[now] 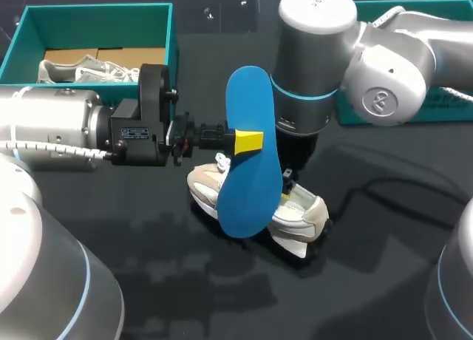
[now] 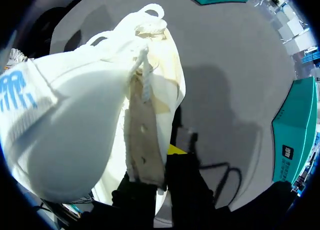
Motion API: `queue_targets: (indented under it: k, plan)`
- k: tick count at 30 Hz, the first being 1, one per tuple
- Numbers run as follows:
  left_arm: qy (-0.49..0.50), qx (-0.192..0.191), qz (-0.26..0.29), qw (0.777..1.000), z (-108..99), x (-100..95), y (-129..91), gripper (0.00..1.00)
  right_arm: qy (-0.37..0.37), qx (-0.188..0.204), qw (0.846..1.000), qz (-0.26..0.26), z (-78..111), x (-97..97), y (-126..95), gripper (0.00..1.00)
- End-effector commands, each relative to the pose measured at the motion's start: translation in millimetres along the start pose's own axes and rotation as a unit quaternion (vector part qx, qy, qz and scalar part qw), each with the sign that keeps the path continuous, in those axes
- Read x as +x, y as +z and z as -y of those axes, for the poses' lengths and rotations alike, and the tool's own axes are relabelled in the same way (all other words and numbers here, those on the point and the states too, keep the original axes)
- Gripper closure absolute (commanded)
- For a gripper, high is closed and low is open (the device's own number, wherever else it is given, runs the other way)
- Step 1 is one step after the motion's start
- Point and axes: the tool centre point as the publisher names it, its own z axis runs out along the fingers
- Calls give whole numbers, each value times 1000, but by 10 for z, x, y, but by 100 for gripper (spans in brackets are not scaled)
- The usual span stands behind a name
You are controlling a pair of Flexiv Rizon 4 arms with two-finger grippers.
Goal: Take the shoe out of the shoebox, open the shoe tongue, remove and reinsert the insole, then place the shoe into the shoebox
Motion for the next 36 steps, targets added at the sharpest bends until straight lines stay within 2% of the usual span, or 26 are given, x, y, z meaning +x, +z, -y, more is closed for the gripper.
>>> queue_targets:
  k: [1,7,9,12,15,16,18,20,21,29,36]
  plan:
    - [0,1,0,1000,-3,-12,36,100,6,-2,1000,7,22,39,-23,100]
    - [0,1,0,1000,-3,-12,36,100,6,-2,1000,7,22,39,-23,100]
    - [0,1,0,1000,-3,-12,36,100,66,-20,998,11,14,62,-44,100]
    - [0,1,0,1000,-3,-12,36,100,172,-37,984,9,35,83,-66,100]
    - [0,1,0,1000,-3,-12,36,100,242,-63,968,13,88,131,-60,100]
    - [0,1,0,1000,-3,-12,36,100,269,-59,961,13,108,139,-46,100]
    - [0,1,0,1000,-3,-12,36,100,292,-86,952,14,125,170,-20,100]
    - [0,1,0,1000,-3,-12,36,100,337,-78,938,18,145,187,10,100]
    - [0,1,0,1000,-3,-12,36,100,344,-95,934,19,149,202,17,100]
    - [0,1,0,1000,-3,-12,36,100,421,-100,901,32,109,255,26,100]
    - [0,1,0,1000,-3,-12,36,100,442,-103,890,33,123,218,60,100]
